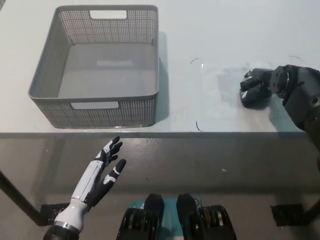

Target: Use the right hand to pick up a webcam and put it into a container on the left side

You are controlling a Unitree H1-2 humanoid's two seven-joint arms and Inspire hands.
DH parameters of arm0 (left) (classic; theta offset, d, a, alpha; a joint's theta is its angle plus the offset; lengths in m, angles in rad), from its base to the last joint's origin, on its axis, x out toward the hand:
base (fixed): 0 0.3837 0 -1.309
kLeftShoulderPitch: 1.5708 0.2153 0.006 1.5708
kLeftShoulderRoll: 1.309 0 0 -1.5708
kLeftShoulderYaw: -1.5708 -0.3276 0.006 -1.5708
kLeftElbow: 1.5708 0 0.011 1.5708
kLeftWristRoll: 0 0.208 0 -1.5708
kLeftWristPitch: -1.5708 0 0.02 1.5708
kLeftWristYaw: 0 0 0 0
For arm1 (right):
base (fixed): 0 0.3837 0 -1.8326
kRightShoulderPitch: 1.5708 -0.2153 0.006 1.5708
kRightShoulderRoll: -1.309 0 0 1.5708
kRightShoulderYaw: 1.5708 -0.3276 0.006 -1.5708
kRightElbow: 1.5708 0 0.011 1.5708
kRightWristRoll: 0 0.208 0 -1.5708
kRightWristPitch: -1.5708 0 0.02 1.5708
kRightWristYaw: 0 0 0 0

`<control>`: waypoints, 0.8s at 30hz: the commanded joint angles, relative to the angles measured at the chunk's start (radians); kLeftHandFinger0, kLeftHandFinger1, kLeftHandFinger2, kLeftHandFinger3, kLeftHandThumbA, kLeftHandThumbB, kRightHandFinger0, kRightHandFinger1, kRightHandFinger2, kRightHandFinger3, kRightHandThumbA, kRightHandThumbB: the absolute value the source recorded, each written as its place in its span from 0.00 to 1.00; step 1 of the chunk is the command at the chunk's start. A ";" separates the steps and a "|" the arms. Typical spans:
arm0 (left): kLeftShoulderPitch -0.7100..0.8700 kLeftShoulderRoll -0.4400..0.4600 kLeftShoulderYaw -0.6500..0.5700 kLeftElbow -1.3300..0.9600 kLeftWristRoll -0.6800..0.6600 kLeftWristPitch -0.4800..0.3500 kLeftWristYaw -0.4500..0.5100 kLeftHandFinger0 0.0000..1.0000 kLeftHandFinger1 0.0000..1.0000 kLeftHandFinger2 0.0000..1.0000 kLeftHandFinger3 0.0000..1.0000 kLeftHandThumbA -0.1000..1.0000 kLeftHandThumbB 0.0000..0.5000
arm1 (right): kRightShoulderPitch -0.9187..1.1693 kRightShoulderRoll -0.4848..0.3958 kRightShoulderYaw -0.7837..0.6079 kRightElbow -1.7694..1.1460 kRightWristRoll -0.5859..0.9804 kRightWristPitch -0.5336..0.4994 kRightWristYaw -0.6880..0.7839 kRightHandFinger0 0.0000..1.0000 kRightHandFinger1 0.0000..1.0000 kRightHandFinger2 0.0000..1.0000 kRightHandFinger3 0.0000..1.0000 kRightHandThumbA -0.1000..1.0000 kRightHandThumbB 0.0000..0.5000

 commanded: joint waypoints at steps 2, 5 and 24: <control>-0.039 0.017 0.013 -0.024 -0.005 -0.004 -0.006 1.00 1.00 1.00 1.00 0.88 0.23 | 0.031 0.022 -0.047 -0.013 0.006 -0.012 -0.338 0.00 0.17 0.45 0.50 0.00 0.26; -0.040 0.016 0.014 -0.018 -0.010 -0.011 -0.006 1.00 1.00 1.00 1.00 0.88 0.23 | 0.032 0.021 -0.072 -0.012 0.021 -0.011 -0.390 0.19 0.45 0.71 0.55 0.00 0.33; -0.065 0.026 0.013 -0.009 -0.011 -0.017 -0.012 1.00 1.00 1.00 1.00 0.92 0.24 | -0.019 -0.022 -0.292 -0.083 0.117 -0.157 -0.612 0.00 0.36 0.82 0.59 0.00 0.38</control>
